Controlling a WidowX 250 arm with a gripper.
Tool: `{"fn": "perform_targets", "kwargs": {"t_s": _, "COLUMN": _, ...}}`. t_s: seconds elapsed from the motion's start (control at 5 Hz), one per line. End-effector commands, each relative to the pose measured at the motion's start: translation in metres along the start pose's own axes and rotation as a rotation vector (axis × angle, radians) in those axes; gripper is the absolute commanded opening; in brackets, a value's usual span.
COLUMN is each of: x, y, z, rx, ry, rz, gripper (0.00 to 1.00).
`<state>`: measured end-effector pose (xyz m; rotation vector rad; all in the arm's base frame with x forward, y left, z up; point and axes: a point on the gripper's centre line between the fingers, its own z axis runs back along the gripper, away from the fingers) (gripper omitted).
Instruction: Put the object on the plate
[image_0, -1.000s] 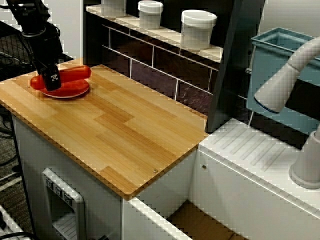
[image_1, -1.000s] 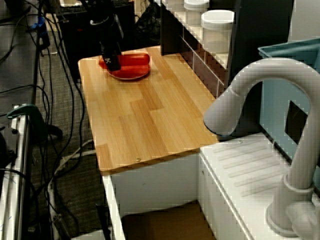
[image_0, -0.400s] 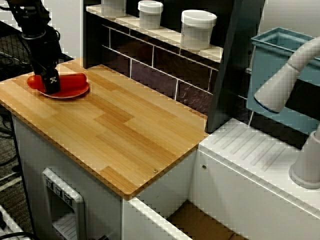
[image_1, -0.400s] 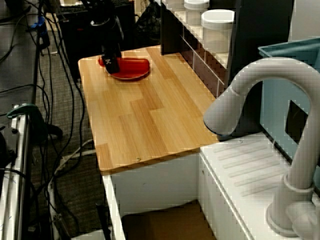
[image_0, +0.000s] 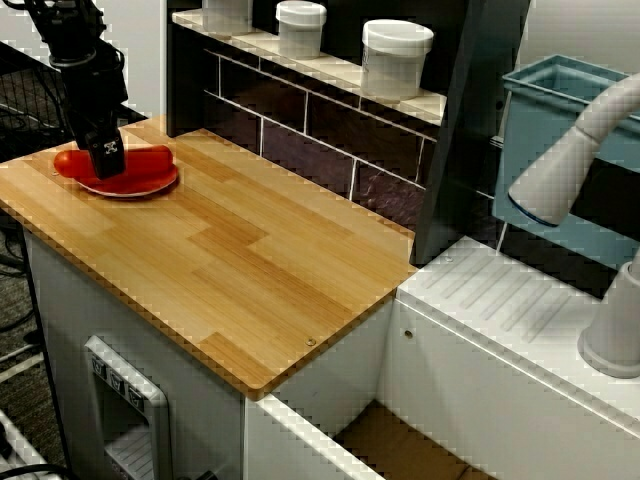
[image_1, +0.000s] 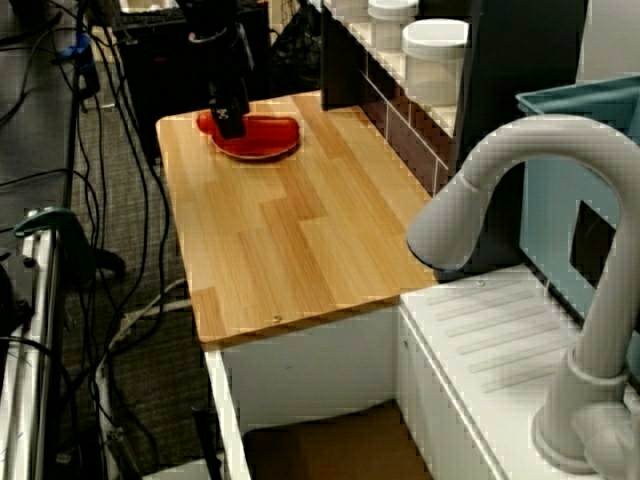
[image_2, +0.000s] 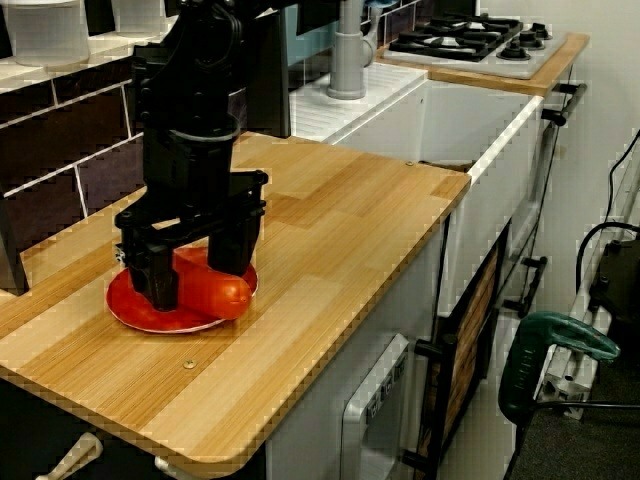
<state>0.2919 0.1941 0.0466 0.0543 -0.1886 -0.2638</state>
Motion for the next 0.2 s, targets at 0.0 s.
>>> {"fn": "perform_targets", "kwargs": {"t_s": 0.0, "x": -0.0043, "y": 0.0090, "z": 0.0134, "rx": 0.035, "ry": -0.031, "rz": 0.003, "gripper": 1.00}}
